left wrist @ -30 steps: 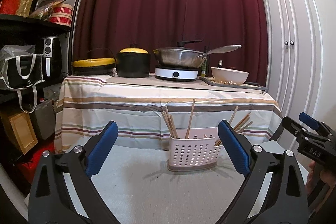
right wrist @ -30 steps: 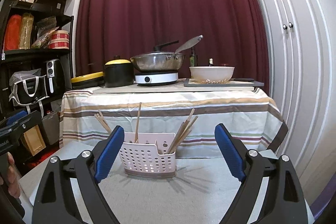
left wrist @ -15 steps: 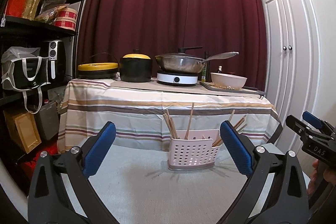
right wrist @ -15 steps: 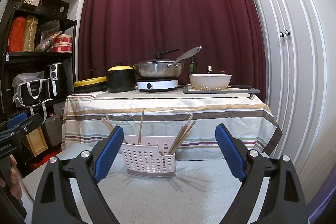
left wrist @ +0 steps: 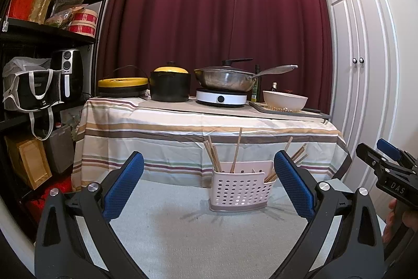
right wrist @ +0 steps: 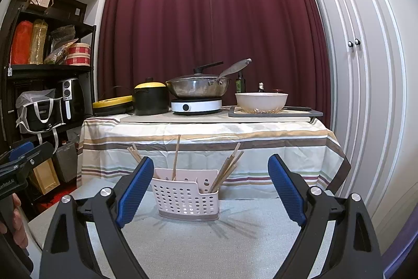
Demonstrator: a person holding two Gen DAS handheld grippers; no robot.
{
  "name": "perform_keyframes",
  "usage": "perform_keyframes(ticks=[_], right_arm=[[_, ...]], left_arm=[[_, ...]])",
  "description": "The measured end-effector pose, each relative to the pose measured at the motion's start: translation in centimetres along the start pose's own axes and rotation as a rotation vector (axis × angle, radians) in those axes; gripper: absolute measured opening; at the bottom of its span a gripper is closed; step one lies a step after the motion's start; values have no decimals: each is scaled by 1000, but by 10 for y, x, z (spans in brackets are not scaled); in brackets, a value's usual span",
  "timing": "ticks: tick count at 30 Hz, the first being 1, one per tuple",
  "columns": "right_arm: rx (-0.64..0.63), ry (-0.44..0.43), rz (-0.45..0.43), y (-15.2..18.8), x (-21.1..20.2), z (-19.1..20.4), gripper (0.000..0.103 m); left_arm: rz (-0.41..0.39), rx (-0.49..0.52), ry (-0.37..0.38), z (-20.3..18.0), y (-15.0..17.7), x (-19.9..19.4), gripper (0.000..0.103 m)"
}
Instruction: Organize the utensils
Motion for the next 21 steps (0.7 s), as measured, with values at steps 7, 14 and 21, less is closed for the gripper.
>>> perform_keyframes(ticks=[7,14,21], right_arm=[[-2,1,-2,0,0,1,87],[-4,1,6,4,1,-1,87],[-4,1,11,6,2,-1,87]], left_arm=[[6,-17,0,2,3,1,98],[9,-26,7,0,3,2,98],[26,-15,-4,1,5,5,99]])
Point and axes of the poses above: each gripper's, at about its wrist camera, not at the fingertips, and x roughly the way its jaws point, z to its left, y to its underside, the point moved 10 cm from there along x, roughly the way its jaws point, and after that the axes turned 6 degrees about y, right-handed, at the moved point
